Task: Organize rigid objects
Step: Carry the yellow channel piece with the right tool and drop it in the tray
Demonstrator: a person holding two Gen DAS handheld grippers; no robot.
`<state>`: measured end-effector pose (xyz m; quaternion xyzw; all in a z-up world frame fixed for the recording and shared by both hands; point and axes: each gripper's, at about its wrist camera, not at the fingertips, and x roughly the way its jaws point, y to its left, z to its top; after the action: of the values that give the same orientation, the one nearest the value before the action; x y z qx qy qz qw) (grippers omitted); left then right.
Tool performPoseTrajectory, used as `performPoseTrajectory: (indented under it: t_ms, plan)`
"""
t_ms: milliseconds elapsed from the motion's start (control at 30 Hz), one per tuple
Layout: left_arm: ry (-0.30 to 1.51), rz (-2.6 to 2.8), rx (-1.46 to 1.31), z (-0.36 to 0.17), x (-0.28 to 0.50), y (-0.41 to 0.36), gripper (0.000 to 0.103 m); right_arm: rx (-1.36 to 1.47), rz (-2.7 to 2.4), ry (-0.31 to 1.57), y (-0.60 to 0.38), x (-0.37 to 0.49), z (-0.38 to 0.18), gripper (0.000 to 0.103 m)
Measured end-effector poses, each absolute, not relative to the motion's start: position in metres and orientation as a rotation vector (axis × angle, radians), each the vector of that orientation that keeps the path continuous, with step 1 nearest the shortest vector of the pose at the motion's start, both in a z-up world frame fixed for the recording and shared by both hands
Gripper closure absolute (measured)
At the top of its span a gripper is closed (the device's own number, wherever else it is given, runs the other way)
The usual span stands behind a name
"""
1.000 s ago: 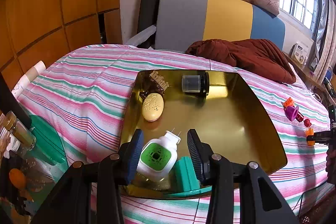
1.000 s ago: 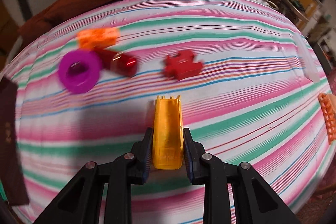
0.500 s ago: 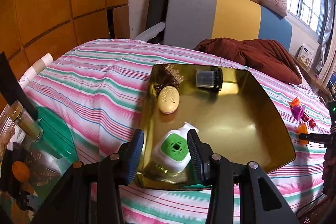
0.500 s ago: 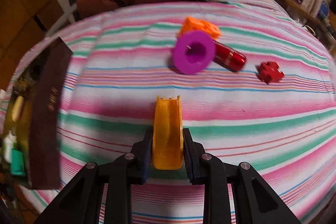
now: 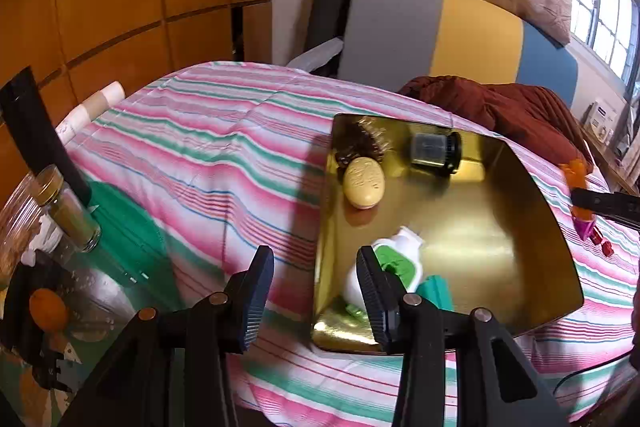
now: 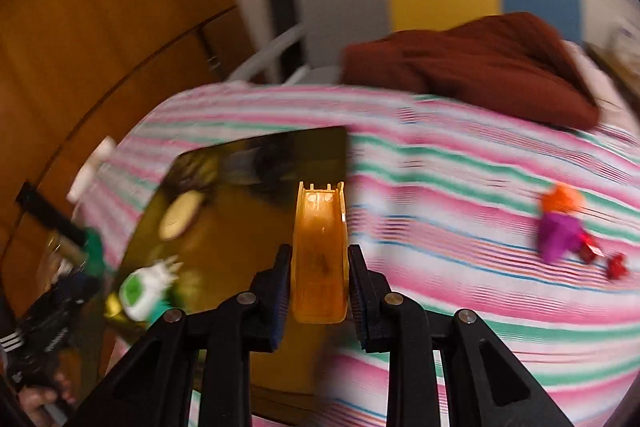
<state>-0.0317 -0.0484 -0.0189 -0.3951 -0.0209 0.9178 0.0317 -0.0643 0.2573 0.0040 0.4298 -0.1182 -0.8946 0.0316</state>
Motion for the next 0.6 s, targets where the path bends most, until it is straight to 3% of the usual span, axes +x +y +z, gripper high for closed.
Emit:
performPoseTrajectory:
  t_ms: [433,600]
  plan:
    - [-0.089,2.864,-1.248,-0.025,-0.032,-0.067,0.06,1.609,-2.453,-0.169,0.136,-0.123,-0.082,0.076]
    - [-0.083,2.877,-1.239,-0.022,-0.031,-0.068,0.06,1.571,-2.425,-0.113,0.118,-0.118,-0.084,0.076]
